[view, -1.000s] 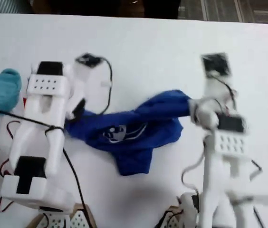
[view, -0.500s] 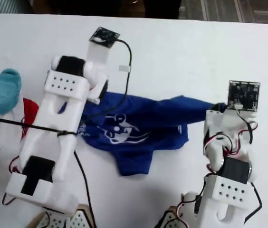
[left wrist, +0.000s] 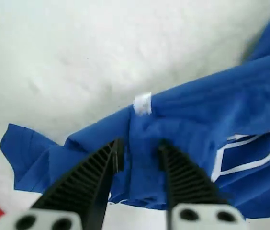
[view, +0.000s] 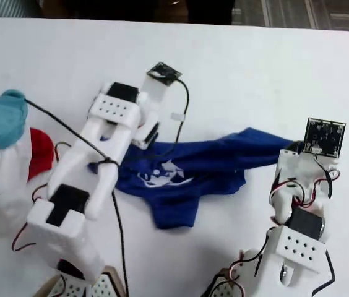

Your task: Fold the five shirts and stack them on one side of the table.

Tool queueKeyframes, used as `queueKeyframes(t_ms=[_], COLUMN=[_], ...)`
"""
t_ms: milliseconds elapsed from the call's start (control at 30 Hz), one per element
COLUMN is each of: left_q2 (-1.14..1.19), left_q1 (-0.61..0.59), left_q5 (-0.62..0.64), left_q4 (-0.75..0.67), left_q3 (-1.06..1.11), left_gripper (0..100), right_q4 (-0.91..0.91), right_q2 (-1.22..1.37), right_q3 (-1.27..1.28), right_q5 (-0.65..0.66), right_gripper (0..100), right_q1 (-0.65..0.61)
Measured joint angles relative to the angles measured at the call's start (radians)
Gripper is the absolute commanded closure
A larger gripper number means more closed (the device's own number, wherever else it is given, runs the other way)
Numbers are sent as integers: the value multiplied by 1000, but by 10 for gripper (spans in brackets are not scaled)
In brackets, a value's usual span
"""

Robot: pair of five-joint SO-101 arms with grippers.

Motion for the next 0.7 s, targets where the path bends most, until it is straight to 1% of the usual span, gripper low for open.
queueKeyframes(t_ms=[67,233,300,367,500,600,700], left_q2=[2,2,2,3,14,71,146], left_q1=[8,48,75,103,140,138,137], left_q5=[0,0,0,0,41,61,94], left_q4=[34,199,235,219,110,48,25], left_q3=[-18,-141,-161,-166,-167,-167,-172], left_gripper=[810,812,812,812,812,812,812], right_q4=[0,0,0,0,0,-2,-2], right_q2=[0,0,0,0,2,0,0], right_q3=[12,18,18,18,28,28,28], right_q5=[0,0,0,0,0,0,0], right_gripper=[978,978,978,978,978,978,978], right_q1=[-15,-37,-40,-43,-44,-46,-46])
